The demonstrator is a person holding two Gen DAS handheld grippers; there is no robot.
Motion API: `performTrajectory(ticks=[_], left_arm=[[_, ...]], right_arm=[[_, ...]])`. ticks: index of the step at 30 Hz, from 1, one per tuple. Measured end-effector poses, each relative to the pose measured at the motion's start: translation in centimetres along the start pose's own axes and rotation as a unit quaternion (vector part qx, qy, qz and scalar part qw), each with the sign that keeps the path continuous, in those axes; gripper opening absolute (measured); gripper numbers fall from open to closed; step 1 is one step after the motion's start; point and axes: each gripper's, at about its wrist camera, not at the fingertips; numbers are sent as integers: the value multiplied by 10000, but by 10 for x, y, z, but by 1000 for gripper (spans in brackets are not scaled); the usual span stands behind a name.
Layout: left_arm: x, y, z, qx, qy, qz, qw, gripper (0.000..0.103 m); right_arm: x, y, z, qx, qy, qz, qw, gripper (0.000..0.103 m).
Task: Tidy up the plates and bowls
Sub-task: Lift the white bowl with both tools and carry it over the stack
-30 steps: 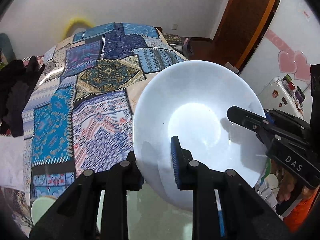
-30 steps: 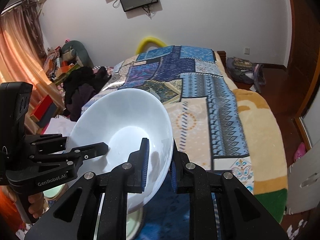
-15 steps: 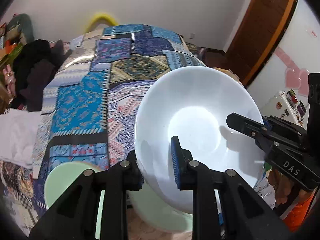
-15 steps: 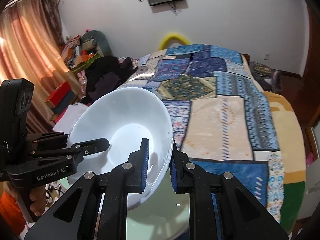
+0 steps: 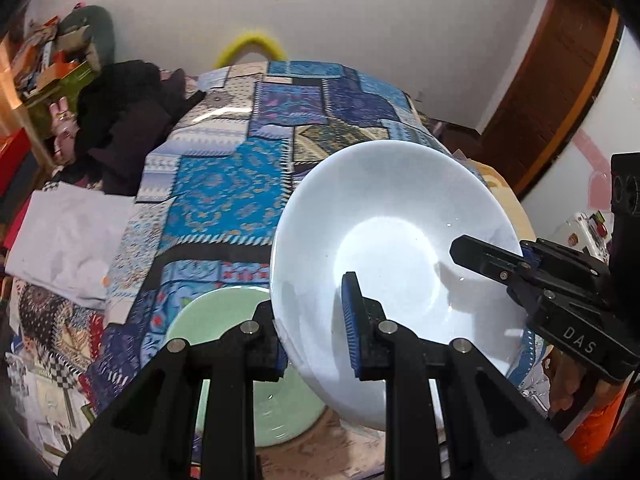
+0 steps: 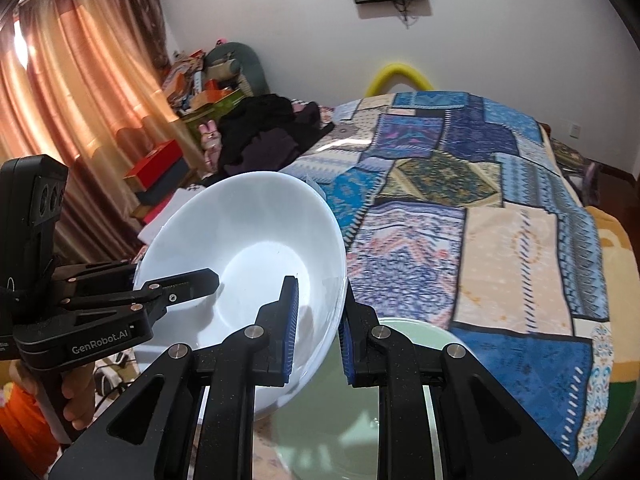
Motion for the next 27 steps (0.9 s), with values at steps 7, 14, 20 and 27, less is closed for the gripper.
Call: performTrajectory(ticks=[7,14,20,27], left_arm=[[-14,-30,-6,129,-36,-214,9997,22],[-29,-58,-3,237,-153,-413,9987,22],[-41,-73,1,295,-252,-519,9979,22],[-56,-88,14,337,-477,-658,9961,22]], right_arm=[[-4,-25,20,181,-211,-122,9995,17],[-9,-41,39,318,-487,-225,9981,17],[-16,-51,54,406,-692,-228,9965,17],[-27,-56,70,467,-940,-202,9943,17]])
Point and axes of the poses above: each gripper's, at about its wrist camera, not at the fingertips, and z roughly the way its jaws point, y to its right, x to its top, and after that the axes turned 5 degrees about y, right-handed
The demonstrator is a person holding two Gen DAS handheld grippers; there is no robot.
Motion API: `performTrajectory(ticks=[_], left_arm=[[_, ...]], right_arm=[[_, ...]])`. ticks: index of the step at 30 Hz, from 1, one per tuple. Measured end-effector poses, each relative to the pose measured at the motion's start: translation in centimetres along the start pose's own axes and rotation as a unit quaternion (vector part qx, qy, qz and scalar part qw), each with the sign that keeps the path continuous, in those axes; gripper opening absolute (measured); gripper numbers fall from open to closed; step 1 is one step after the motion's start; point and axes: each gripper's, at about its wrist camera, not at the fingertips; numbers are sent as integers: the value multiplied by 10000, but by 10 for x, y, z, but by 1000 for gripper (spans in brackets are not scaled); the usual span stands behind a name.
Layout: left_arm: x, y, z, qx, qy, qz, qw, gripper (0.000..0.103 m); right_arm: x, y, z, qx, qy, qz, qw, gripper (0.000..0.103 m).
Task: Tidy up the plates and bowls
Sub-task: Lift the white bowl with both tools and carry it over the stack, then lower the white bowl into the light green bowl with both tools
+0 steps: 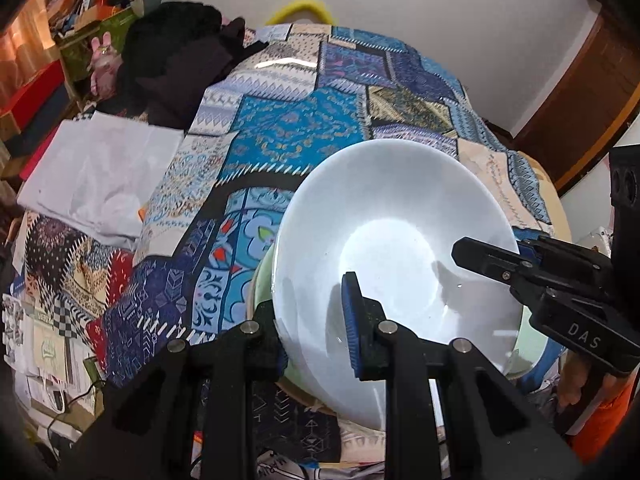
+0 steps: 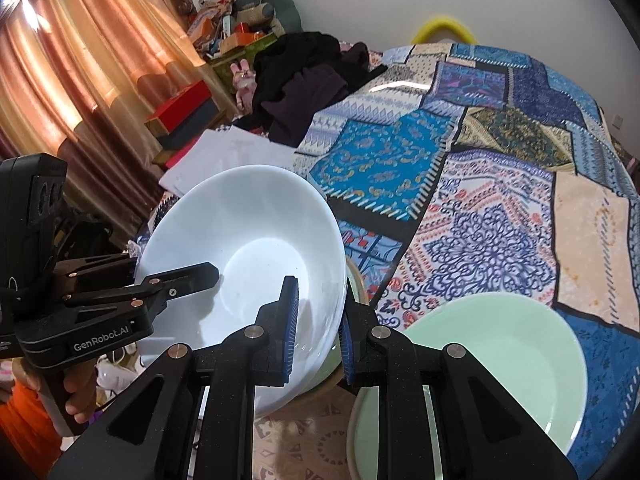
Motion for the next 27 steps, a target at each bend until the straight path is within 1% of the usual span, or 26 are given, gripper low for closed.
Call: performTrajectory(ticks=[9,12,17,24,27], left_arm=[[-11,-14,22,23,-315,-166,9994,22],[-13,-15,24,57,-307,-138,9994,22],[-9,-18,26,-8,-319,-199,9993,22],[-6,-20,24,-63,-318,-257,9991,22],[-5,-21,20,-74,-275,-297,9992,22]], right_arm=[[-8,5,16,-34,-238,47,9997,17],[-11,6,20,-59,-289,53,9996,17],[-11,10,22,-46,-326,87,9994,17],[-9,10,19,-159,-253,15,9996,17],[-9,10,16,-73,-236,17,9997,18]])
Point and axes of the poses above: each gripper's, at about its wrist camera, not at the fingertips, and z roughly the way its jaws point, y to its right, x to its top, and after that the axes turned 5 degrees about y, right-handed
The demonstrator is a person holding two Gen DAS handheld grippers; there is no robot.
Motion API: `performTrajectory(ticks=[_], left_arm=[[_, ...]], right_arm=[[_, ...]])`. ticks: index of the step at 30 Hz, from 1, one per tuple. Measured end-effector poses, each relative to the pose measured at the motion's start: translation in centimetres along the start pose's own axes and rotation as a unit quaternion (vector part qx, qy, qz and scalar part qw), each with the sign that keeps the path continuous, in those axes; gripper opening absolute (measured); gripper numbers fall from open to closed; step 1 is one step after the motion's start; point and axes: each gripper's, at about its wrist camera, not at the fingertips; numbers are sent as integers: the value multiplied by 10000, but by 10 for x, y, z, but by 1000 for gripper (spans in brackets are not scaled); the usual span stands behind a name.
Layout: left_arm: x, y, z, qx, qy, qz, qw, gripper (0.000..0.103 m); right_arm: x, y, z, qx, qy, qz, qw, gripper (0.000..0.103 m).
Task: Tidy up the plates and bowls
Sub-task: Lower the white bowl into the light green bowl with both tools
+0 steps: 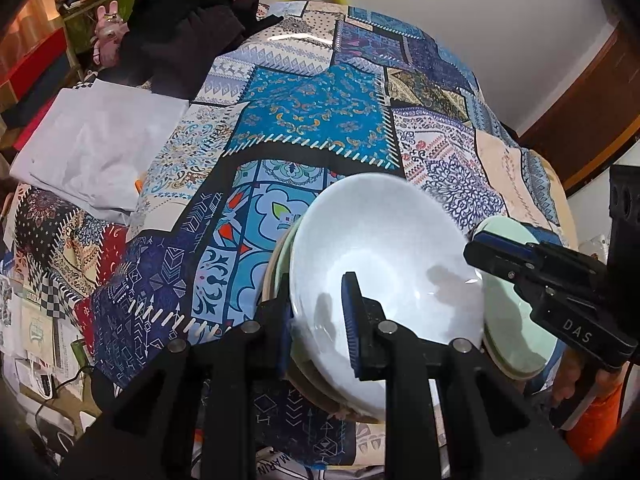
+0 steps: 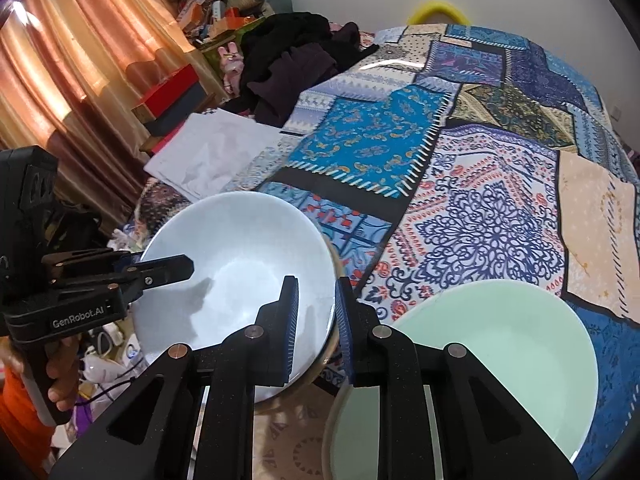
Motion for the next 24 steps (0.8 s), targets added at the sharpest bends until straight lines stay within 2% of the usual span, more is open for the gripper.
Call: performTrajectory(ticks=[7,10,13,20,24], left_arm=[[-1,8,-7,213,71,175,9996,22],[-1,9,-14,386,223,258,9987,23],[0,8,-22,364,339,304,9983,23],[-8,-6,-13,409,118,145,9990,23],[-16,-13,-10,360,93,86,9993,30]], right_arm=[[-3,-5,0,-56,-2,-149,9999,18],[-2,-3,-3,-40,29,-116,9999,18],[-1,-1,-6,-43,51,-93,9999,18],[-4,1,-4,-94,-14,-70,9999,29],[-5,4,2,-130,-102,-38,9999,33]])
Point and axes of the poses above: each gripper's, at about its wrist camera, not at the fingertips, and z roughly the way its jaws point, y to its right, x to its top, and after that the axes turned 5 degrees about y, right-handed
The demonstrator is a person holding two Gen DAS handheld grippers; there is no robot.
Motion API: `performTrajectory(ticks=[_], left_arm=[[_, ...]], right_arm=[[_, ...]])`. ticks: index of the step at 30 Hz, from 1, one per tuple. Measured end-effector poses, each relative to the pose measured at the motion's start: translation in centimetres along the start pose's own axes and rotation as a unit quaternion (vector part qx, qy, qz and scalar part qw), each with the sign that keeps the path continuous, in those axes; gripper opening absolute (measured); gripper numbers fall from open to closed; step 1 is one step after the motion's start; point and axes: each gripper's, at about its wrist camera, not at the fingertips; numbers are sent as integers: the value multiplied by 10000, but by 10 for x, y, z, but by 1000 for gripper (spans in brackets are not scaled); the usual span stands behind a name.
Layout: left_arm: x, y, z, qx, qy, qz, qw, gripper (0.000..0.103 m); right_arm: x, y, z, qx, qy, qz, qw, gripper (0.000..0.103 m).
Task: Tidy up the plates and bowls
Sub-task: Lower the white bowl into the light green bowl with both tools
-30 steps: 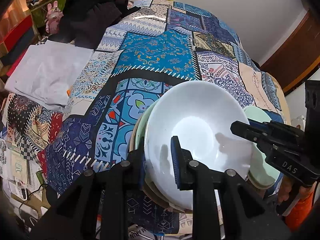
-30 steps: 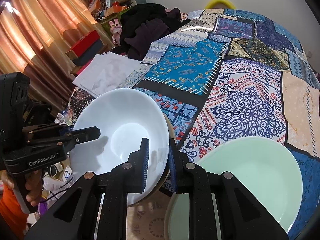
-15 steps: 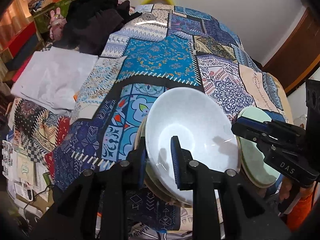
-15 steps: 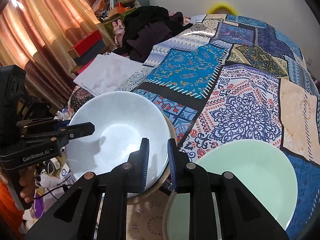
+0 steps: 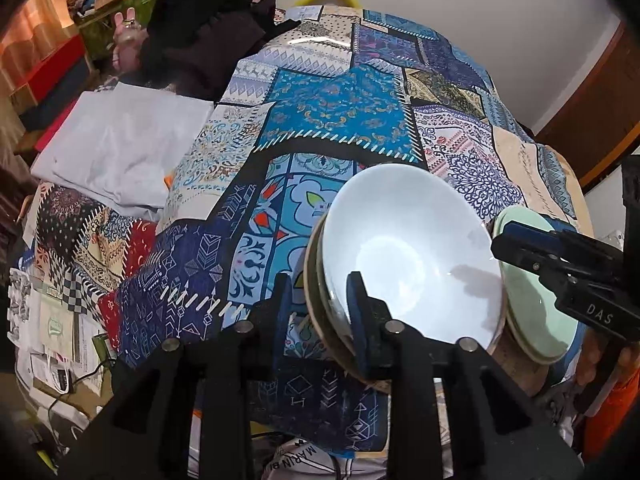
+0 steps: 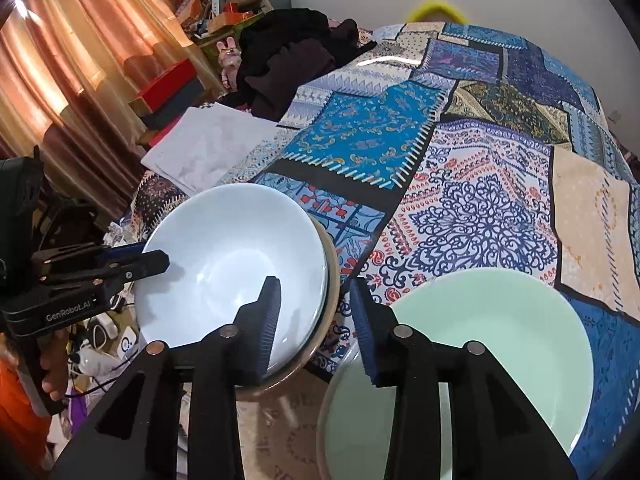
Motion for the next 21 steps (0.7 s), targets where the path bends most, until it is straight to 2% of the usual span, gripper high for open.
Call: performTrajectory(ticks=[11,16,21], left_arm=[[-15,-14,20,-347,-264,-237,9988,47],[-17,-15,31,-544,-446,-335,9970,51],[-18,-8,43,-650,-622,-308,9955,50]], right_arm=[[-6,-4,21,77,-377,-14,9993,33],[-8,-5,31,162,-544,47,9984,33],[-9,-6,39,194,-668,81,9975,34]])
Point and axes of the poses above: each gripper's, at about its wrist camera, not at the fingertips, and z roughly the way its jaws point, y to its right, x to its top, and after that the axes turned 5 degrees about y, right-handed
